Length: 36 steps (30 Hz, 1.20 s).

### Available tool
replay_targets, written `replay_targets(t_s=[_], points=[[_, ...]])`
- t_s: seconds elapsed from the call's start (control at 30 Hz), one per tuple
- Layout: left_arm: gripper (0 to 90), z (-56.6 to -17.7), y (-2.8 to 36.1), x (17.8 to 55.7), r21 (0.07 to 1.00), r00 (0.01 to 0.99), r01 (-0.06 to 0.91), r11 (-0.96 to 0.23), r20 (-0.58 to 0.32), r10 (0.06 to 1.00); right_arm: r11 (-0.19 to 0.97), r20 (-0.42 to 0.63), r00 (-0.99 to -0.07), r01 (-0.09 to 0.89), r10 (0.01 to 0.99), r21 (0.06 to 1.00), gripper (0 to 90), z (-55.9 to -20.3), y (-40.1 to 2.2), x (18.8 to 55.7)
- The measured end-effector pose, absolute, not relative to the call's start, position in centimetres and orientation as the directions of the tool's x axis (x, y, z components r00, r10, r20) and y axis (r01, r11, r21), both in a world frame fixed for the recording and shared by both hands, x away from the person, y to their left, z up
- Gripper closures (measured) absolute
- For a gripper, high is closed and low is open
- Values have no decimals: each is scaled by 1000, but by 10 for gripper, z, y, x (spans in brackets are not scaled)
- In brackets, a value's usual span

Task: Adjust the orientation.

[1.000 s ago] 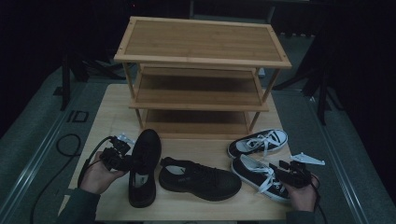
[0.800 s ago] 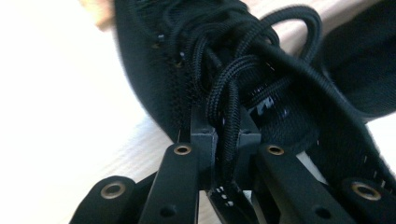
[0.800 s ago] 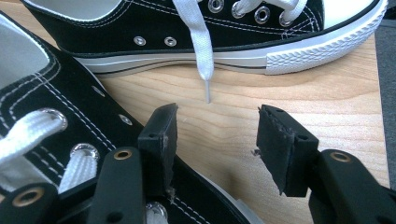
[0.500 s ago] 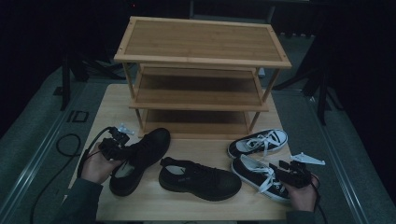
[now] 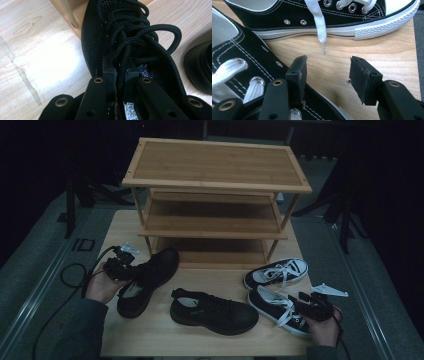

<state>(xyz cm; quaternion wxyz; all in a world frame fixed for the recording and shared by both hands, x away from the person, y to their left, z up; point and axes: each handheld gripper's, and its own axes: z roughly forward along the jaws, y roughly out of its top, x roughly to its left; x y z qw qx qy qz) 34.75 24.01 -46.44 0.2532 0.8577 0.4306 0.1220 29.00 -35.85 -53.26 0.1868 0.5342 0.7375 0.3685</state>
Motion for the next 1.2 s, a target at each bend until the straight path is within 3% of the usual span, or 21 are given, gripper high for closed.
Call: replay_targets(t_s=[0.3,0.5,0.57,0.9,1.2], points=[[830,-465,240,352,544,632,661,-517,-32,775,158,118,-360,650,926,743,476,-533,-358,290],[612,-465,246,356,500,577,731,-464,-90,812,158,118,-360,650,925,743,476,-533,-358,290],[578,-465,247,355,495,565,741,-453,-95,820,158,119,-360,651,925,743,476,-533,-359,290],[513,-462,247,349,479,568,740,-472,-71,820,156,120,-359,651,926,743,476,-533,-358,290],[509,-457,243,343,468,573,732,-495,-29,819,160,121,-363,653,924,741,476,-533,-359,291]])
